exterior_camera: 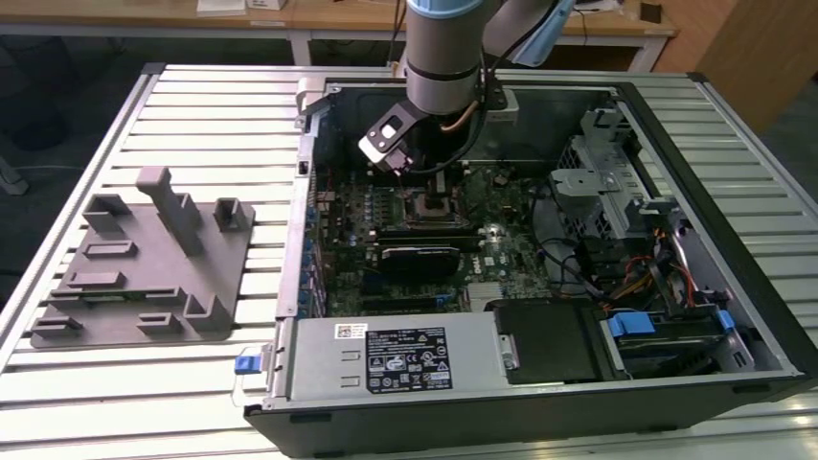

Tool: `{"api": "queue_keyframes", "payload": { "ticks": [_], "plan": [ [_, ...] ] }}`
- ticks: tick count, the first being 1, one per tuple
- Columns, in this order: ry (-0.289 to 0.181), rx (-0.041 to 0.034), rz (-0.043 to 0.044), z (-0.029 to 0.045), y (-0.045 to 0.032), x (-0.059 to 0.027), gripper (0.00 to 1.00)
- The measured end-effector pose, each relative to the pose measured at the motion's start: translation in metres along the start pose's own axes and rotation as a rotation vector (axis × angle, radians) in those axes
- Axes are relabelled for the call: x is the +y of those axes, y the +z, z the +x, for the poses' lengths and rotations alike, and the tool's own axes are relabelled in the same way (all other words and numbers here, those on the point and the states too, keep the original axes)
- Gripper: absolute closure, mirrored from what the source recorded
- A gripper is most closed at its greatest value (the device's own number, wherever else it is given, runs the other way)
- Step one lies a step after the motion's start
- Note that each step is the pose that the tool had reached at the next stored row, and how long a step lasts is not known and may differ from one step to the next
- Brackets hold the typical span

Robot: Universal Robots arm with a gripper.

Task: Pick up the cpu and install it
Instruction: 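Place the cpu into insertion slot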

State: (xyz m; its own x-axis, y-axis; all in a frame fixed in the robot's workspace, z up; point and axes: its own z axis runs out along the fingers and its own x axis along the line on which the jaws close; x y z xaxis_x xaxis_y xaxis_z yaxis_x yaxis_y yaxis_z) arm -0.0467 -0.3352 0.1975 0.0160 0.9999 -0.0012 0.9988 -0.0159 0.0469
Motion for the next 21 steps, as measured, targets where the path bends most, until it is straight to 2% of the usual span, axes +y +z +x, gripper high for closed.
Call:
{"api": "queue_keyframes", "payload": {
  "ticks": [9, 21],
  "plan": [
    [0.0, 0.0017, -0.0012, 0.0002, -0.0012, 0.0002, 0.89],
    [0.0, 0.0004, -0.0003, 0.0, -0.0147, 0.0007, 0.89]
  ]
}}
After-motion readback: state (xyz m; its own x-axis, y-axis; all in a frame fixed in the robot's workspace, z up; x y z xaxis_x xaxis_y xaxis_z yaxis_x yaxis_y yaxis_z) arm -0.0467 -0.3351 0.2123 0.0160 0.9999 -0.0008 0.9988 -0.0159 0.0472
